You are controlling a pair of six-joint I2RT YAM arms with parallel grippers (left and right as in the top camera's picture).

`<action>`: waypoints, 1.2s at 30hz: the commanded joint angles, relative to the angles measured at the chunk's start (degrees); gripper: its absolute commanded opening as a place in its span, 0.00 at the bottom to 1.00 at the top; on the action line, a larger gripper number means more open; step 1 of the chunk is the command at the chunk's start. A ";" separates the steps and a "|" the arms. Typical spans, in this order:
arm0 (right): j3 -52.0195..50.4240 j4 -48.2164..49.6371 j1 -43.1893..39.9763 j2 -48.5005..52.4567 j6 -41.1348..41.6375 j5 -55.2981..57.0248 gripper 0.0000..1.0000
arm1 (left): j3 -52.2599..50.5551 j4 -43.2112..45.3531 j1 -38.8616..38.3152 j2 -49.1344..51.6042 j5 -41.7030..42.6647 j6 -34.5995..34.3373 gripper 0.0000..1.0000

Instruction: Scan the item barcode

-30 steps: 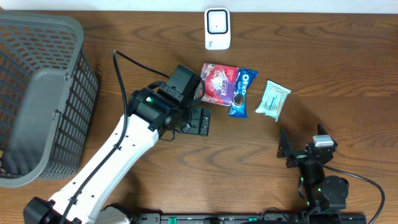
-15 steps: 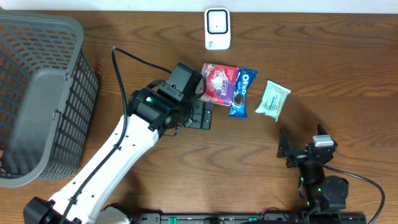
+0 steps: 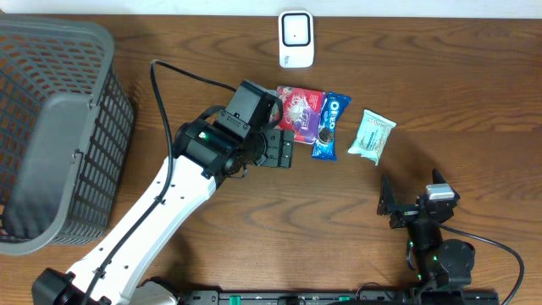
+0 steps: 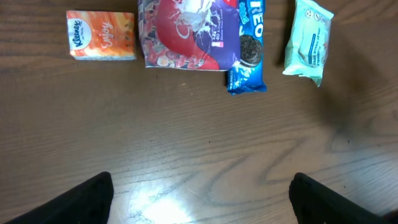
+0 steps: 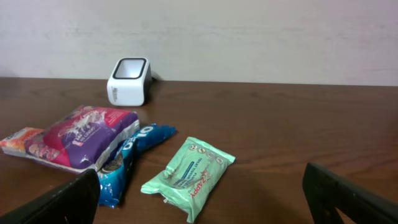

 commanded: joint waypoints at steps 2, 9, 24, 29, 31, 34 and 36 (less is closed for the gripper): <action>-0.09 -0.20 0.44 -0.31 0.81 0.07 0.99 | -0.35 0.46 -0.20 1.18 -0.70 0.92 0.85; -0.09 -0.20 0.44 -0.31 0.81 0.09 0.99 | -0.35 -1.46 -2.25 5.60 -0.68 0.92 0.84; -0.09 -0.20 0.44 -0.31 0.81 0.09 0.99 | -0.35 -1.46 -4.11 6.75 -3.69 1.79 0.85; -0.09 -0.20 0.44 -0.31 0.81 0.07 0.99 | -0.35 -1.49 -4.11 6.75 -4.79 1.75 0.85; -0.09 -0.20 0.44 -0.31 0.81 0.07 0.99 | -0.35 -1.49 -4.11 6.75 -4.81 1.77 0.85; -0.09 -0.20 0.46 -0.31 0.81 0.09 0.99 | -0.35 -1.46 -4.11 6.75 -4.85 1.77 0.85; -0.09 -0.20 0.44 -0.31 0.81 0.09 0.99 | -0.35 -1.38 -4.11 6.75 -4.85 1.77 0.85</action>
